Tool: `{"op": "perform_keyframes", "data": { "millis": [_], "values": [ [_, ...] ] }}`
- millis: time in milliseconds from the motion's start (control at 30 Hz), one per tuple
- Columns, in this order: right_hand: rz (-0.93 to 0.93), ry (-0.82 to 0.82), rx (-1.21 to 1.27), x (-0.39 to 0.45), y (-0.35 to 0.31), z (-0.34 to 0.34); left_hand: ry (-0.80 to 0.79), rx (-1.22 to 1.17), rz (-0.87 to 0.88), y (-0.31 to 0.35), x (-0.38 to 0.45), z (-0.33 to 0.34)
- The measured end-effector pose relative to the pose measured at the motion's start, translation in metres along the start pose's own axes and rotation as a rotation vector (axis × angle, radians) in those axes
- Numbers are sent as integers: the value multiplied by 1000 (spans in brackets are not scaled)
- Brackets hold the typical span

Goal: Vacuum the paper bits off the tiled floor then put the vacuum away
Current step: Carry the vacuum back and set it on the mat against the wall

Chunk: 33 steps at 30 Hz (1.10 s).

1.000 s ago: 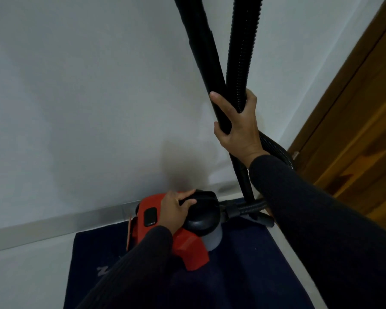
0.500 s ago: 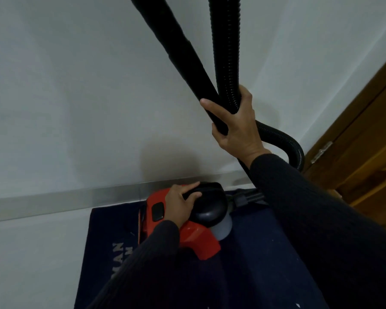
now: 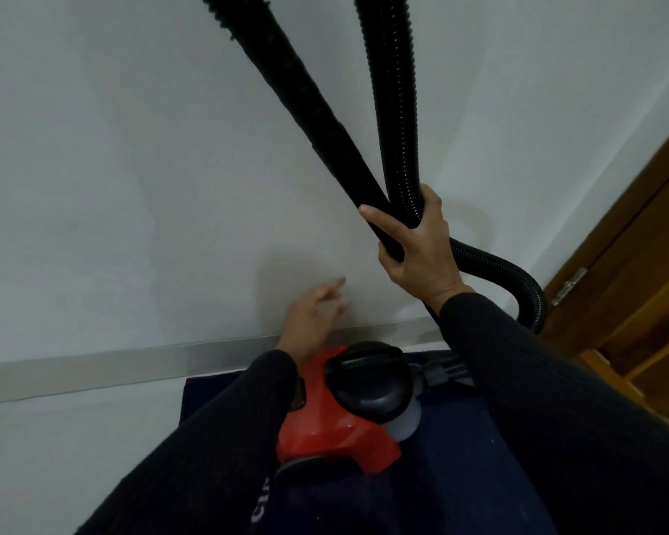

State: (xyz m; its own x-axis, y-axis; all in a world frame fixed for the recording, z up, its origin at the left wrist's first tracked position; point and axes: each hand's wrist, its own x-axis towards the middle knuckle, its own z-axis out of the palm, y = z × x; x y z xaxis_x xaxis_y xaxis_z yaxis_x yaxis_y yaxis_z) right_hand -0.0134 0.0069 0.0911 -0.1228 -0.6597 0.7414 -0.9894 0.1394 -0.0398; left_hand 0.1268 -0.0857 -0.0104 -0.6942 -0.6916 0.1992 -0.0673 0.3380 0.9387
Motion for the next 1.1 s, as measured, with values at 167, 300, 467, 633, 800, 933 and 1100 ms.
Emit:
{"op": "perform_keyframes", "data": {
  "millis": [167, 300, 467, 633, 800, 933, 1100],
  "values": [
    [15, 50, 0, 7, -3, -12, 231, -333, 285, 106, 39, -16],
    [124, 138, 79, 24, 5, -32, 164, -357, 399, 150, 61, -11],
    [244, 233, 172, 46, 23, -78, 66, -321, 489, 199, 77, 12],
    [395, 256, 171, 47, 67, -134, -68, -293, 595, 252, 104, 55],
    [526, 289, 122, 40, 122, -185, -171, -226, 650, 297, 137, 121],
    [649, 340, 125, 32, 169, -206, -290, -114, 718, 330, 160, 181],
    [746, 325, 154, 23, 222, -217, -400, -63, 714, 339, 185, 247]
  ]
}}
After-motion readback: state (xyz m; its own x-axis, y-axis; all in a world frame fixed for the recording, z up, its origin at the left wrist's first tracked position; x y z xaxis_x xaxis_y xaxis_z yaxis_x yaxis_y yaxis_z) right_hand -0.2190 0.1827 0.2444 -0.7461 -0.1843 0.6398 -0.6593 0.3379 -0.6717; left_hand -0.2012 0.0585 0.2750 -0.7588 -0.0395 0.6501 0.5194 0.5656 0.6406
